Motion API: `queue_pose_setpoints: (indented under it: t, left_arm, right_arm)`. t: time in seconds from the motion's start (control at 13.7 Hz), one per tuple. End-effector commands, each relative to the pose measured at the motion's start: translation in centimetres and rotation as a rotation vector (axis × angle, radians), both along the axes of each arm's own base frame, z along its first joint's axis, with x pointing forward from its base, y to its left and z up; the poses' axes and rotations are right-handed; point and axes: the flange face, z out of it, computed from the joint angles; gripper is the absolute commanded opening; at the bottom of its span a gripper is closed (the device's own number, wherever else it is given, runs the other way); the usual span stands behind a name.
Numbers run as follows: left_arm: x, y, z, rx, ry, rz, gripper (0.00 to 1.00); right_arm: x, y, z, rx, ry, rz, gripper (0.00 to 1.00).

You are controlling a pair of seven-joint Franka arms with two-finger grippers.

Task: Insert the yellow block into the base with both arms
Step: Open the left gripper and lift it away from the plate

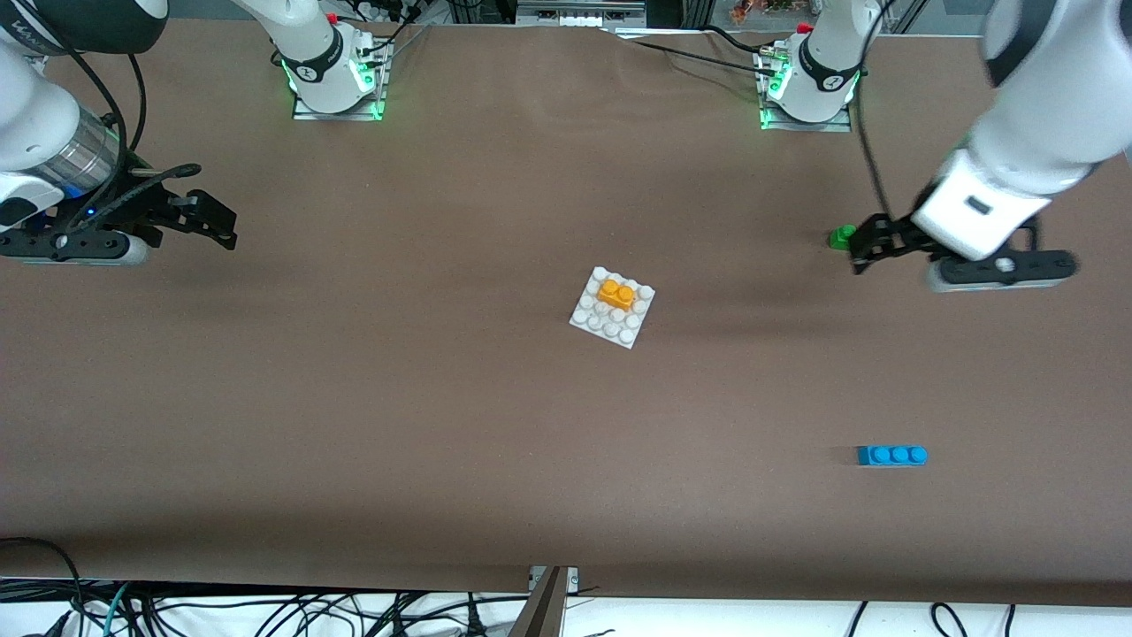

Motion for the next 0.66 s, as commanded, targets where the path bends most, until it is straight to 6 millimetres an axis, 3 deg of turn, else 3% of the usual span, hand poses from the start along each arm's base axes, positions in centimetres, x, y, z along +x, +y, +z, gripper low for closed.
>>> queue_pose_setpoints:
  t: [0.0,0.58]
  left_arm:
    - [-2.6,3.8,-0.3,-0.011,-0.03,-0.033,1.0]
    - [-2.7,4.6,-1.0,-0.005,0.002,-0.055,1.0]
  right_arm:
    - [0.2,0.1,0.5,0.003,0.0,-0.009,1.0]
    - [0.2,0.0,0.5,0.003,-0.002,-0.008,1.0]
